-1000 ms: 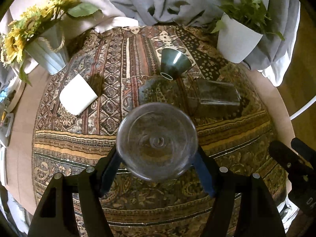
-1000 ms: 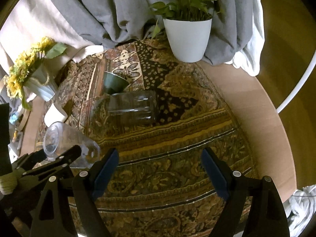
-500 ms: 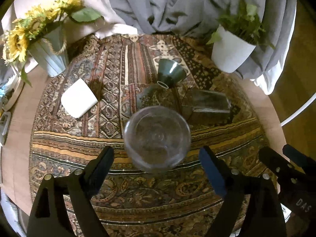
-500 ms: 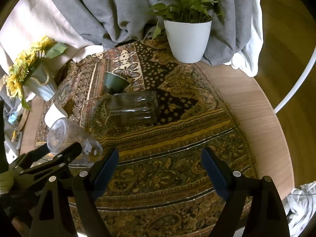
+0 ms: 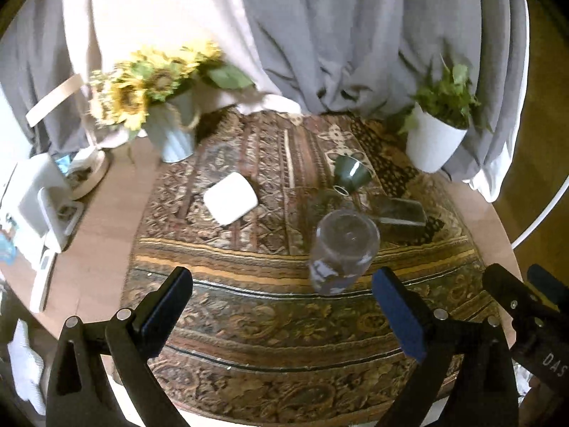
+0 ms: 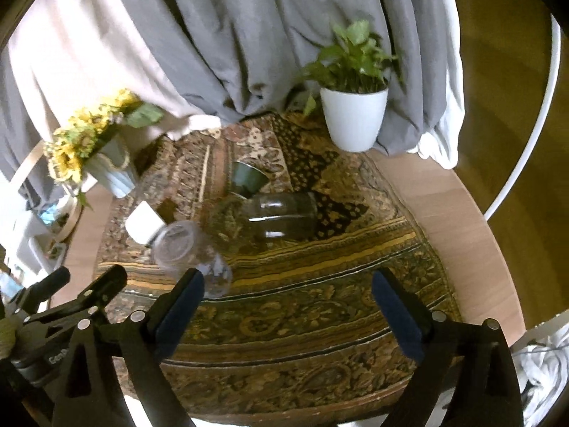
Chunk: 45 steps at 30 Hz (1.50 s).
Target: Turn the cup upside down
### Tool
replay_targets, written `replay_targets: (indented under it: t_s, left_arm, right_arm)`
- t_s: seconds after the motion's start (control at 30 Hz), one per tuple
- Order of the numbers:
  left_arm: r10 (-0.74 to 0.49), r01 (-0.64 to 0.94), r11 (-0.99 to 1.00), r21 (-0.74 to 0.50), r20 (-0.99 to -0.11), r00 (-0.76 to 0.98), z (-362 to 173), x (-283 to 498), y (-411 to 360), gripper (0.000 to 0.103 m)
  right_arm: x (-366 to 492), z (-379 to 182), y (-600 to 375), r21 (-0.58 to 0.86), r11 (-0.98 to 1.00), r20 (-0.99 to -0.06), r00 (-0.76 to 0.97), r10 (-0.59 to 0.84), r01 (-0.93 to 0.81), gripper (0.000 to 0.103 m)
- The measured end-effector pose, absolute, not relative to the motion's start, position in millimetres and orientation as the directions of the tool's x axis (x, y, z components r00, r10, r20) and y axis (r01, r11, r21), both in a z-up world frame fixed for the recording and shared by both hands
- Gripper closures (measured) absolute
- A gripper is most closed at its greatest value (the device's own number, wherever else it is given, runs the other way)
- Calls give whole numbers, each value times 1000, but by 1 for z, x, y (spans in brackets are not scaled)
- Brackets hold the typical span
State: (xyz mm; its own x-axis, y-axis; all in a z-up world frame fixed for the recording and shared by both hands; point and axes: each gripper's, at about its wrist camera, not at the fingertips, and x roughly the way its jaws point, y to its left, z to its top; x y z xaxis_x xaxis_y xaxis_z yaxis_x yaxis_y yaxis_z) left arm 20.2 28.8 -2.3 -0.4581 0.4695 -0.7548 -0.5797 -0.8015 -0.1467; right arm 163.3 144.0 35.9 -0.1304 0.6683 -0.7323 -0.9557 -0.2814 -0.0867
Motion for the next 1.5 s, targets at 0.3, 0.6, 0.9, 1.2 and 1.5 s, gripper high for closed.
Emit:
replay_targets:
  t_s: [0.3,0.6,0.9,1.2,1.5]
  left_arm:
    - [448,-581,-806,-117,-761,-469,-3,37,-4,0]
    - [443,-589,-802,-104,-765,-468,-4,48,-21,0]
    - [453,-592,-798,-110,-758,-469,-3,46,-26,0]
    - [466,-608,-786,-115,-757,-459,-3,45,-24,0]
    - [469,-615,-780,-115,-758,-453,-3,46,-24,0]
  right_arm:
    - [150,45,103,-121,-315,-672,-156,724,-941,7]
    - [143,34,78,-136,-341,-680,-162,715,-930,7]
    - [140,33,69,-133,-344,-673,-170,720,-929,7]
    - [138,33,69,-150,-340,-661,-161,733,-928,7]
    - [140,33,69,-150,-339,-663,-159,732,-929,7]
